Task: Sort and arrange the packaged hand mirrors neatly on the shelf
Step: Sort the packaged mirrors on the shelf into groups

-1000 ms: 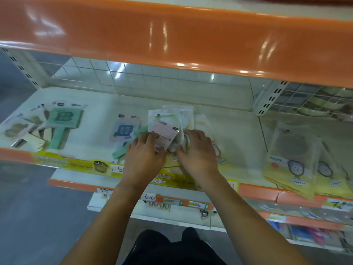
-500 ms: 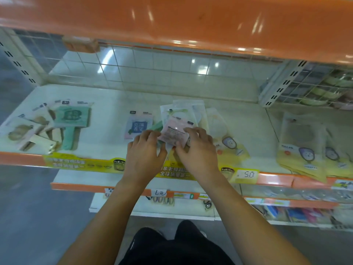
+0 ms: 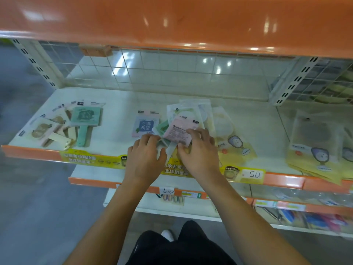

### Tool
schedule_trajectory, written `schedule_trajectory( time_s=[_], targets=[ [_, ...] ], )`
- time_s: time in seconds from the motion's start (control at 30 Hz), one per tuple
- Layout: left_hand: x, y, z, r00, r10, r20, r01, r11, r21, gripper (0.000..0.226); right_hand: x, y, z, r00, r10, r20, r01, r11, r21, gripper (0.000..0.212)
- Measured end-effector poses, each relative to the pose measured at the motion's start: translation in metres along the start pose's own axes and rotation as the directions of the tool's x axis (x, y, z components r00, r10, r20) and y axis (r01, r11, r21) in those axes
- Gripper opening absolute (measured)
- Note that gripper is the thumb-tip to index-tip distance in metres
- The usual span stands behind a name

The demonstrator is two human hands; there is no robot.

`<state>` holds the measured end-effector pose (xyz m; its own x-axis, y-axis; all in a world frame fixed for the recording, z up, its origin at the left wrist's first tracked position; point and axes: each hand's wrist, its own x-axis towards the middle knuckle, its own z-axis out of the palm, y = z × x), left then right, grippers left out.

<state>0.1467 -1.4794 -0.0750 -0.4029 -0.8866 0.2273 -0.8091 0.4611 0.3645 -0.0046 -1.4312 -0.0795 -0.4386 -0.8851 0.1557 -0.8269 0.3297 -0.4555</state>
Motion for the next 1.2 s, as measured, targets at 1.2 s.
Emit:
schedule_trajectory(
  time_s=[1.2],
  targets=[
    [0.074, -0.1, -0.018, 0.948, 0.283, 0.144, -0.278, 0.959, -0.055, 0.034, 0.035, -0.06, 0.033, 0.967, 0.253, -0.009, -0.253, 0.963, -0.087, 0.055]
  ],
)
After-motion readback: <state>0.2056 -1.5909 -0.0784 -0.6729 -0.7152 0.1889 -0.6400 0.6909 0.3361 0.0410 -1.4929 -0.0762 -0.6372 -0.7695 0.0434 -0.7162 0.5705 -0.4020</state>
